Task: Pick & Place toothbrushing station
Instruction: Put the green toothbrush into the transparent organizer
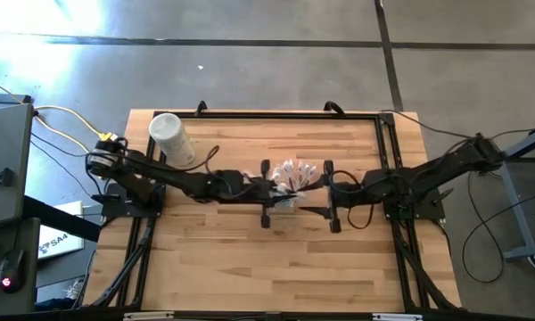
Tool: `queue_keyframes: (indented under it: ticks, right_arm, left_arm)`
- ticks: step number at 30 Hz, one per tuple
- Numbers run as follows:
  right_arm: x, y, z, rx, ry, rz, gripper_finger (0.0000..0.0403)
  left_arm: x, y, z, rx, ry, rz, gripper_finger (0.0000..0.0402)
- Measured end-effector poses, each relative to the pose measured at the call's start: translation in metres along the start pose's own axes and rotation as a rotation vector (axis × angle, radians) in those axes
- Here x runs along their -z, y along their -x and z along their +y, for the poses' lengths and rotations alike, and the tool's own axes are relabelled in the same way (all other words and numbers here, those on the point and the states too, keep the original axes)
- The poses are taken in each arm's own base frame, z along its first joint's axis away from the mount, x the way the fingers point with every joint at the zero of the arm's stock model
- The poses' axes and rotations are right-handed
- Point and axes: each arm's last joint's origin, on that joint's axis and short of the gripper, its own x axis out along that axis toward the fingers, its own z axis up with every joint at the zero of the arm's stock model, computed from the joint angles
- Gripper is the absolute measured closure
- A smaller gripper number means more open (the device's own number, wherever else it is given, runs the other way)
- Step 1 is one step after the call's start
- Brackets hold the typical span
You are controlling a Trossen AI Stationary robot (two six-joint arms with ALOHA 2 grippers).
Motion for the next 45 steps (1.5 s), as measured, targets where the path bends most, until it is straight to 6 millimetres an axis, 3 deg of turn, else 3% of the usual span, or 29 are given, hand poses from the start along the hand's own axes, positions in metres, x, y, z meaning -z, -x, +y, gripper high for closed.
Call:
queue_keyframes:
  ticks: [8, 15, 27, 33, 42, 45]
  right_arm:
    - [0.007, -0.014, 0.000, 0.142, 0.049, 0.011, 0.0171]
    - [0.008, -0.014, 0.003, 0.074, 0.041, 0.006, 0.0168]
    - [0.015, -0.019, 0.003, 0.072, 0.032, 0.044, 0.0175]
    - [0.020, -0.024, 0.001, 0.084, 0.041, 0.059, 0.0228]
    - [0.020, -0.023, 0.001, 0.084, 0.093, 0.068, 0.0381]
    - [0.021, -0.024, 0.002, 0.070, 0.113, 0.076, 0.0384]
  left_arm:
    - [-0.002, -0.026, -0.006, 0.021, -0.031, 0.098, 0.0394]
    - [-0.005, -0.038, -0.008, 0.042, -0.036, 0.091, 0.0394]
    - [-0.008, -0.040, -0.008, 0.040, -0.035, 0.084, 0.0394]
    - [-0.006, -0.039, -0.008, 0.041, -0.041, 0.100, 0.0394]
    - [-0.005, -0.039, -0.008, 0.031, -0.053, 0.110, 0.0387]
    - [-0.005, -0.039, -0.008, 0.034, -0.096, 0.110, 0.0361]
